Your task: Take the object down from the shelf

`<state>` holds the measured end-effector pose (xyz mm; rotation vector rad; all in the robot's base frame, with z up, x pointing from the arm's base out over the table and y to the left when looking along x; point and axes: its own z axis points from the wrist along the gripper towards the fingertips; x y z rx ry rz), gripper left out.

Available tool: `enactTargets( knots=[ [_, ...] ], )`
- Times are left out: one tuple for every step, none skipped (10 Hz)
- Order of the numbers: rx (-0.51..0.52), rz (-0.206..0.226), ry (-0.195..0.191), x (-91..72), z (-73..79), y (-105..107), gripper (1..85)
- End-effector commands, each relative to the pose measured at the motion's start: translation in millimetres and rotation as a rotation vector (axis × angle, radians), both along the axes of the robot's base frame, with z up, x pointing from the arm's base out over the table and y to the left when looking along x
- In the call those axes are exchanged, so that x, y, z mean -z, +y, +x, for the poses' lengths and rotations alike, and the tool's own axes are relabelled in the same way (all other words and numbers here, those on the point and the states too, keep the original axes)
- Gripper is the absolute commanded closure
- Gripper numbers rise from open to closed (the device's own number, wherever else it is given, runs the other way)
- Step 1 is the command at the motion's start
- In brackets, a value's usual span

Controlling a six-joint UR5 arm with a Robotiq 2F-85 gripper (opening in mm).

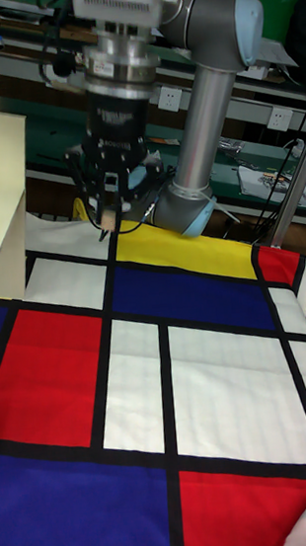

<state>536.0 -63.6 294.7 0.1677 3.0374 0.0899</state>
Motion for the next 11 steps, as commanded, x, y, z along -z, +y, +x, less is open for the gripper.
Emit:
enactTargets(
  knots=[
    [0.02,0.049,-0.013,49.7,34.9,30.4,84.7],
    [0.021,0.031,-0.03,81.2,53.1,31.6,84.7],
    [0.025,0.031,-0.047,106.4,65.6,35.4,84.7],
    [0.03,0.017,-0.056,126.5,73.3,36.3,84.7],
    [0.033,0.008,-0.063,141.4,78.7,37.5,84.7],
    [0.041,0.015,-0.06,152.8,81.3,38.9,84.7],
    [0.042,0.014,-0.066,164.4,85.2,39.0,84.7],
    [0.043,0.011,-0.071,172.3,87.1,39.2,84.7],
    [0.041,0.011,-0.071,176.8,87.8,39.2,84.7],
    [0.043,0.016,-0.081,185.1,91.2,40.6,84.7],
    [0.048,0.009,-0.092,191.5,94.1,38.8,84.7]
  ],
)
